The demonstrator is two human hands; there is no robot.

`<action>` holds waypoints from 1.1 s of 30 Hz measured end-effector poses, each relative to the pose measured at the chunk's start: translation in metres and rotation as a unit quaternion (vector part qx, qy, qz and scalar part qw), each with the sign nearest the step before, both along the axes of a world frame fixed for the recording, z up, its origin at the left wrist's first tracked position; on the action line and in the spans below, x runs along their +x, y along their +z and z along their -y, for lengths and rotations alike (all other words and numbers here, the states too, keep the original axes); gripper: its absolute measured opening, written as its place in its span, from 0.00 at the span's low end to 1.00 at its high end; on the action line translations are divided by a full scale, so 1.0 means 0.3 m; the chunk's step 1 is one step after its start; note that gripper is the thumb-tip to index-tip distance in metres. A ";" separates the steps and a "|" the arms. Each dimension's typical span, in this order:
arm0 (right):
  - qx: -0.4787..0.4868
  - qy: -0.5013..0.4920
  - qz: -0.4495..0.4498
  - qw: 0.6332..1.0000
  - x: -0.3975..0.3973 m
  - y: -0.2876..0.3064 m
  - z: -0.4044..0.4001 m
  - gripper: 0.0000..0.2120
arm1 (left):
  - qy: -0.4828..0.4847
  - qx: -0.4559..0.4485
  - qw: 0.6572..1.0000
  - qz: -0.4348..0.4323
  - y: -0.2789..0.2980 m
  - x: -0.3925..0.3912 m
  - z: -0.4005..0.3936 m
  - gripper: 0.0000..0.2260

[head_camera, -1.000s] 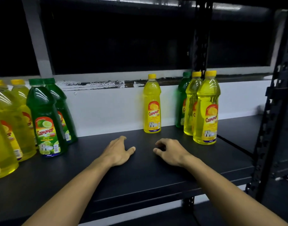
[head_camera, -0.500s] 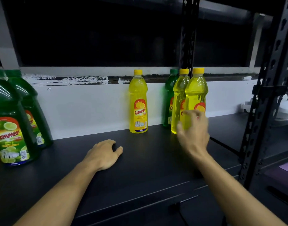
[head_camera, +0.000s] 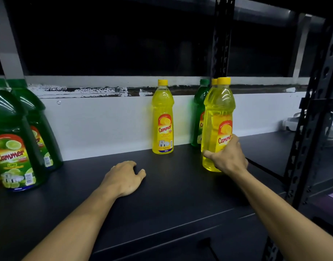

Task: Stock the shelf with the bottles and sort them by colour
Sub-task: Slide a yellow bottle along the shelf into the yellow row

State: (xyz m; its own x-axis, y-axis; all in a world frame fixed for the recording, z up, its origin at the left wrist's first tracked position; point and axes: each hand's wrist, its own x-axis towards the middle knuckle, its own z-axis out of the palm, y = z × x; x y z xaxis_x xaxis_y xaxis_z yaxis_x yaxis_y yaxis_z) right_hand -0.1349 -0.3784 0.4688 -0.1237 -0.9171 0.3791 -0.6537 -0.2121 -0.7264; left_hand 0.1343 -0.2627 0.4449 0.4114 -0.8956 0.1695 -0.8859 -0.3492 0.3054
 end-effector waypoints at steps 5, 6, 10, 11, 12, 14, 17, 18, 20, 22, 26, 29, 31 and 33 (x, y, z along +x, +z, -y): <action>0.004 0.045 -0.013 0.999 0.097 0.001 -0.046 0.46 | 0.003 0.004 1.000 -0.006 0.003 -0.008 -0.012 0.26; 0.007 0.056 -0.009 0.998 0.118 0.000 -0.050 0.46 | 0.004 0.005 1.000 -0.006 0.004 -0.010 -0.014 0.26; 0.015 0.080 0.000 0.997 0.205 -0.003 -0.048 0.49 | 0.004 0.003 1.000 -0.007 0.009 -0.018 -0.017 0.26; 0.015 0.087 -0.001 0.996 0.228 0.000 -0.044 0.49 | 0.005 0.002 1.000 -0.008 0.011 -0.019 -0.019 0.26; 0.017 0.095 -0.002 0.995 0.250 0.003 -0.039 0.49 | 0.006 0.000 1.000 -0.009 0.013 -0.021 -0.021 0.26; 0.024 0.107 -0.003 0.994 0.292 0.009 -0.030 0.51 | 0.006 0.000 1.000 -0.008 0.016 -0.026 -0.026 0.25; 0.025 0.112 -0.001 0.993 0.346 0.009 -0.018 0.50 | 0.009 0.000 1.000 -0.010 0.019 -0.030 -0.029 0.25; 0.023 0.114 -0.001 0.993 0.360 0.009 -0.016 0.49 | 0.011 0.000 1.000 -0.011 0.020 -0.030 -0.028 0.25; 0.020 0.115 -0.002 0.993 0.386 0.009 -0.013 0.48 | 0.013 -0.001 1.000 -0.013 0.021 -0.030 -0.027 0.26; 0.019 0.119 -0.003 0.993 0.408 0.009 -0.009 0.48 | 0.016 -0.001 1.000 -0.010 0.019 -0.030 -0.028 0.25; 0.015 0.133 0.002 0.991 0.440 0.006 -0.002 0.49 | 0.014 -0.005 1.000 -0.011 0.017 -0.025 -0.029 0.25; 0.015 0.136 0.006 0.991 0.446 0.002 0.006 0.51 | 0.013 -0.006 1.000 -0.011 0.017 -0.022 -0.024 0.26; 0.019 0.152 0.012 0.988 0.445 0.000 0.015 0.52 | 0.012 -0.007 1.000 -0.011 0.017 -0.019 -0.024 0.26; 0.033 0.177 0.019 0.983 0.437 0.004 0.021 0.55 | 0.009 -0.008 1.000 -0.012 0.018 -0.016 -0.027 0.26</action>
State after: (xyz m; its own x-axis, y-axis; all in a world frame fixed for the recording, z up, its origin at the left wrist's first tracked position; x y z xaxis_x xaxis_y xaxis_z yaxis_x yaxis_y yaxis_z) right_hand -0.0038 -0.3847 0.4701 0.1954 -0.9273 0.3193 -0.5189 -0.3740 -0.7687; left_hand 0.1296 -0.2548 0.4502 0.4310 -0.8854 0.1739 -0.8719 -0.3590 0.3331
